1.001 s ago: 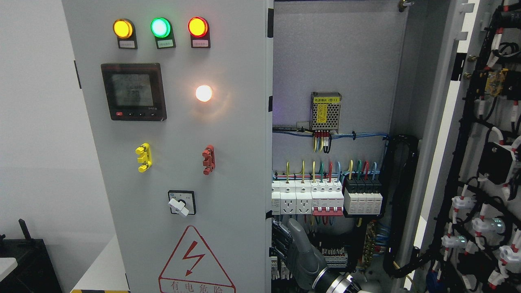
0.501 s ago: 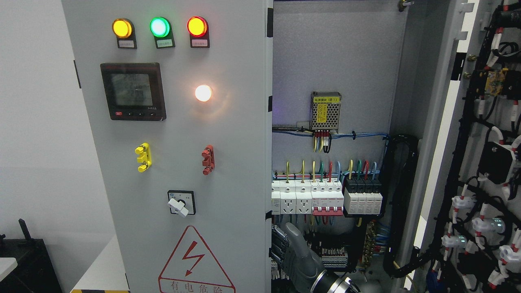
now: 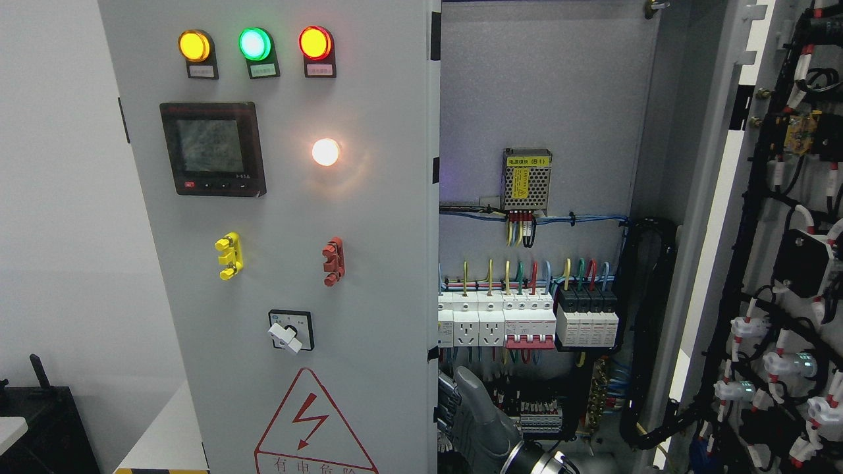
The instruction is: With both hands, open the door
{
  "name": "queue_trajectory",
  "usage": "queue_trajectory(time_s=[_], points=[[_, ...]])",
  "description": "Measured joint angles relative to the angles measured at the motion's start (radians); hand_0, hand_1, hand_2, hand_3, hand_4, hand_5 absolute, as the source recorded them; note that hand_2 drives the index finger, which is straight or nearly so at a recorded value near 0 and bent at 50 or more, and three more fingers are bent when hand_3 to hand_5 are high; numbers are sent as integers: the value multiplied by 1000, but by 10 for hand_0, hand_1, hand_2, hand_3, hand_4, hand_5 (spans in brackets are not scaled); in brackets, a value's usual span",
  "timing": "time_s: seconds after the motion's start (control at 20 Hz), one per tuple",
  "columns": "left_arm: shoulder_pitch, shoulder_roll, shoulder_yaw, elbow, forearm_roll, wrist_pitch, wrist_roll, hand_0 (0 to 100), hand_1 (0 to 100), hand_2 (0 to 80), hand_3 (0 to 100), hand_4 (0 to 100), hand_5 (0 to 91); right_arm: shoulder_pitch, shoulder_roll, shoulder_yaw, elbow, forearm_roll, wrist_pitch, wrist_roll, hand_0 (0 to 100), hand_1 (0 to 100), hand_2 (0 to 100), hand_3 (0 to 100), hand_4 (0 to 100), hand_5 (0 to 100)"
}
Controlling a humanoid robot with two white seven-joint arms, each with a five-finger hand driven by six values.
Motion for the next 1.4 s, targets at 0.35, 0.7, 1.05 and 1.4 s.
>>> queue_trajectory(time_s=[0.35, 0.7, 1.05, 1.4], points=[[0, 0, 0, 0, 0, 0, 0, 0, 0, 0, 0, 43, 0, 4, 1, 1, -12, -1, 1, 17, 0, 0, 0, 0, 0, 0], [0, 0, 0, 0, 0, 0, 0, 0, 0, 0, 0, 43, 0, 9, 3, 3, -22, -1, 4, 41, 0, 0, 0, 0, 0, 0], [0, 0, 0, 0, 0, 0, 0, 0, 0, 0, 0, 43, 0, 16, 7, 6, -34, -1, 3, 57, 0, 0, 0, 0, 0, 0], [0, 0, 0, 0, 0, 0, 0, 0, 0, 0, 0, 43, 0, 19, 12, 18, -46, -1, 2, 60, 0, 0, 0, 0, 0, 0]])
